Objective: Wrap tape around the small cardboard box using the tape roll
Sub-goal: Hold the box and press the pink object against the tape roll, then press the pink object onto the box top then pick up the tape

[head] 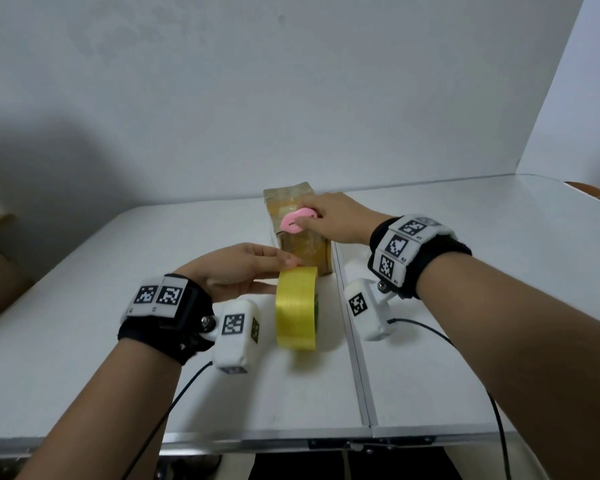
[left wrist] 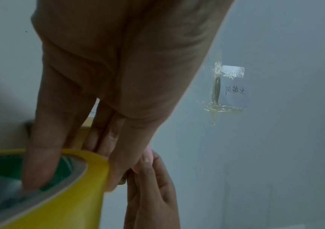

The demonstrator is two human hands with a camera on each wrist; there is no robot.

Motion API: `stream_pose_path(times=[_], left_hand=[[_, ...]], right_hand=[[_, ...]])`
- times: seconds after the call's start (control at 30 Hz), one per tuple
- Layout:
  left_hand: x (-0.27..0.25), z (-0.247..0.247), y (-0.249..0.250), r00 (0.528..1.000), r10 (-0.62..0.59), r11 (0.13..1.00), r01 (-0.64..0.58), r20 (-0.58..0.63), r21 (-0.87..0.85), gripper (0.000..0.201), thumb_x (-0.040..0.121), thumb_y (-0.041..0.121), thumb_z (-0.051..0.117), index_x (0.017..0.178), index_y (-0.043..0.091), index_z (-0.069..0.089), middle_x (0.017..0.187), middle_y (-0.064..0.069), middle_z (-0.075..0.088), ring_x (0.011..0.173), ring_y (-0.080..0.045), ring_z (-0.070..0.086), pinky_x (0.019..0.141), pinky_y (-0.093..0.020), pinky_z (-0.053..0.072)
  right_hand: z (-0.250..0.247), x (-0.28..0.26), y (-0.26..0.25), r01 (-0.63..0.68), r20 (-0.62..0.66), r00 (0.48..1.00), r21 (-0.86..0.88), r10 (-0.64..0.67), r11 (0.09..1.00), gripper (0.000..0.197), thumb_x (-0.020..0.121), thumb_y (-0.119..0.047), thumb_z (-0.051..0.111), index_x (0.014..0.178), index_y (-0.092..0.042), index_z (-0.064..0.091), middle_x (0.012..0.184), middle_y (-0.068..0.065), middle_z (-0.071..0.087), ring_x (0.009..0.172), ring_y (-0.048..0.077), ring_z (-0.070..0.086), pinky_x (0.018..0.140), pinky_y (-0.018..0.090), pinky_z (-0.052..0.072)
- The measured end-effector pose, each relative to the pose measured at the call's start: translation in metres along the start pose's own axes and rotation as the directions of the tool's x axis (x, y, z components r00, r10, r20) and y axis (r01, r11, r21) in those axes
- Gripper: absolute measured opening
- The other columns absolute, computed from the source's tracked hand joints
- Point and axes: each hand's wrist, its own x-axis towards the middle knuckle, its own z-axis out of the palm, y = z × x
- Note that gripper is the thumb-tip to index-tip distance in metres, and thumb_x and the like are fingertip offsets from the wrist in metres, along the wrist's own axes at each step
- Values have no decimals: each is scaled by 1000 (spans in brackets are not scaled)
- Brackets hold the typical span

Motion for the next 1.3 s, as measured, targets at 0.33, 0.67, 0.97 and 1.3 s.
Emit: stream_pose_path(times=[0.33,0.67,0.97,1.3], left_hand=[[-16,-5,1,999,28,999,-27,-27,25,33,82,9,66,114,9,71,108,1,76,92,-5,71,73,-16,56],[-18,-50,4,845,175,977,-86,-505,195,15,85,0,68,97,8,73,112,-13,72,110,-25,67,90,-30,55],[15,-47,11,650,423,733,164,-632,660,33,91,14,55,121,17,68,128,-7,61,118,-25,54,92,-27,39],[44,-22,25,770,370,619,212,-519,756,48,104,41,24,137,22,53,84,-14,57,103,-34,55,82,-33,36]], right_hand=[[11,-4,-1,-51,-66,996,59,55,997,31,96,-32,50,114,-8,61,99,9,65,85,23,56,65,29,39],[3,-1,-5,-84,-124,987,170,106,982,25,95,-25,52,99,-5,65,90,10,65,80,23,56,63,27,39],[-7,20,4,-143,-232,940,397,250,907,35,96,-26,53,125,-11,64,111,5,64,101,20,60,86,27,47],[16,44,11,-221,-173,927,467,333,857,28,92,-23,60,115,-12,71,119,5,69,108,16,60,93,27,46]])
